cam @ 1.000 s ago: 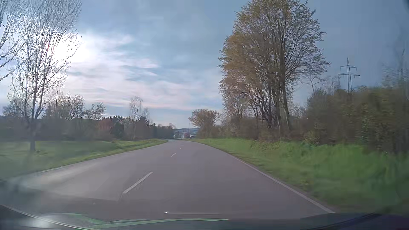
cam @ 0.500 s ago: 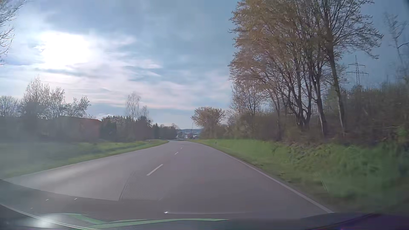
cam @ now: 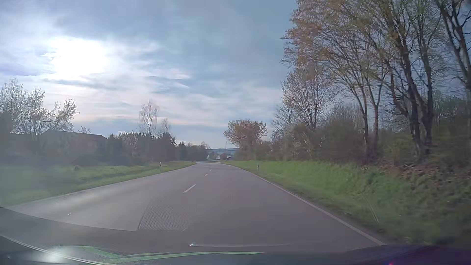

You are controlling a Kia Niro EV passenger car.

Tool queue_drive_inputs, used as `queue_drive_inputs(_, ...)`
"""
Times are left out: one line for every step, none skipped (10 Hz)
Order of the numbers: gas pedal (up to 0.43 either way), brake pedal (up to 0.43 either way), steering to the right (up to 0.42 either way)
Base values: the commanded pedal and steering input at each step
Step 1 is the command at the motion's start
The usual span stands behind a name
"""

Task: Follow the waypoints while adhering to traffic rules and regulations

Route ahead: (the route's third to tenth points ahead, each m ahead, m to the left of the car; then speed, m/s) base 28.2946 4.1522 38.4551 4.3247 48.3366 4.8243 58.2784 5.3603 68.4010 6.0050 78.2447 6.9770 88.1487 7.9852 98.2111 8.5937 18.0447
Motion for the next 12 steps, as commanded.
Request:
queue_drive_inputs(0.098, 0.000, -0.008)
queue_drive_inputs(0.110, 0.000, -0.008)
queue_drive_inputs(0.110, 0.000, -0.008)
queue_drive_inputs(0.110, 0.000, -0.008)
queue_drive_inputs(0.110, 0.000, -0.008)
queue_drive_inputs(0.110, 0.000, -0.007)
queue_drive_inputs(0.110, 0.000, -0.007)
queue_drive_inputs(0.110, 0.000, -0.006)
queue_drive_inputs(0.110, 0.000, -0.007)
queue_drive_inputs(0.110, 0.000, -0.006)
queue_drive_inputs(0.110, 0.000, -0.006)
queue_drive_inputs(0.110, 0.000, -0.006)
